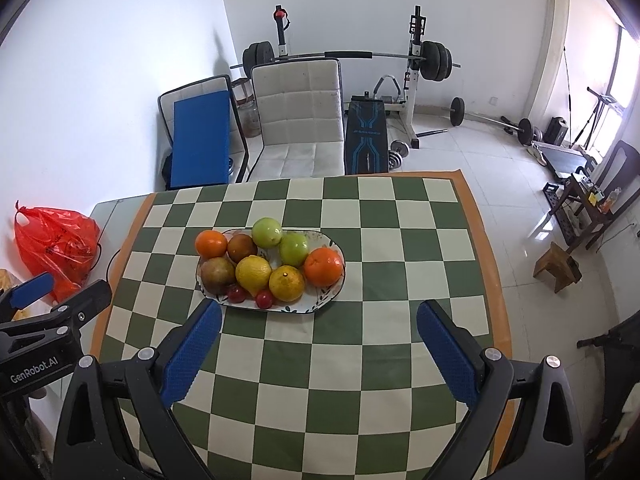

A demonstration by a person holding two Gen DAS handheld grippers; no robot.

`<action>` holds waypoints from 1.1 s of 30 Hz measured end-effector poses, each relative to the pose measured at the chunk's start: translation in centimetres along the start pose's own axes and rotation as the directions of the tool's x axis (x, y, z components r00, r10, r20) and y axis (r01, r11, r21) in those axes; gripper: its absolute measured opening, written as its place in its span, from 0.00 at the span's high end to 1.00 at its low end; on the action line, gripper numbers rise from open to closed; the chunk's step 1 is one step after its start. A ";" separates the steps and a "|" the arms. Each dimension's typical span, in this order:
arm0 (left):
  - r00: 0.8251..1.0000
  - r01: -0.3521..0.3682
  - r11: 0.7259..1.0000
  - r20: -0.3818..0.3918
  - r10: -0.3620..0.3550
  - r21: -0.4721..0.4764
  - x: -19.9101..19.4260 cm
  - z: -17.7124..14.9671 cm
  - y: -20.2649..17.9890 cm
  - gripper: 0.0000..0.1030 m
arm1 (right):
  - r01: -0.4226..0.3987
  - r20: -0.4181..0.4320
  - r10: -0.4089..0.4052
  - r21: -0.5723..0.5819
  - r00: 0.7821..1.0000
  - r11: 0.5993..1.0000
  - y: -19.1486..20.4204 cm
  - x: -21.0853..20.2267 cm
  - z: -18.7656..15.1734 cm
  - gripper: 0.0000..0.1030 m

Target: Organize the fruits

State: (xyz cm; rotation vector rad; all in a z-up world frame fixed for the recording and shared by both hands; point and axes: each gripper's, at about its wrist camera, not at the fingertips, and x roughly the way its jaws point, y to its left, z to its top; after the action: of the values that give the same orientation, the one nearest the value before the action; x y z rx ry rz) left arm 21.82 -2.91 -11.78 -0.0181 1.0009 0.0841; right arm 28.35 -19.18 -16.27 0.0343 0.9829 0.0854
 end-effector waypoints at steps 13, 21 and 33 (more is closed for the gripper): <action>1.000 0.005 1.000 0.003 -0.005 -0.003 -0.2 -0.3 0.4 0.00 | 0.002 0.006 -0.002 -0.009 1.000 1.000 0.6 -0.4 0.1 0.03; 1.000 -0.001 1.000 0.007 0.001 0.001 -0.5 -0.4 0.4 0.00 | 0.001 0.002 -0.001 -0.007 1.000 1.000 0.7 -0.7 0.1 0.03; 1.000 0.007 1.000 0.012 -0.007 0.004 -1.0 -0.8 0.3 0.00 | 0.004 0.002 -0.004 0.002 1.000 1.000 0.6 -1.4 0.0 0.03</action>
State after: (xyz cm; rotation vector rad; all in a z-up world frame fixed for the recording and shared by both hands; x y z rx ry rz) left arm 20.60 -2.71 -11.35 -0.0174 0.9890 0.0761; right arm 27.52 -18.70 -15.09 0.0345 0.9808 0.0805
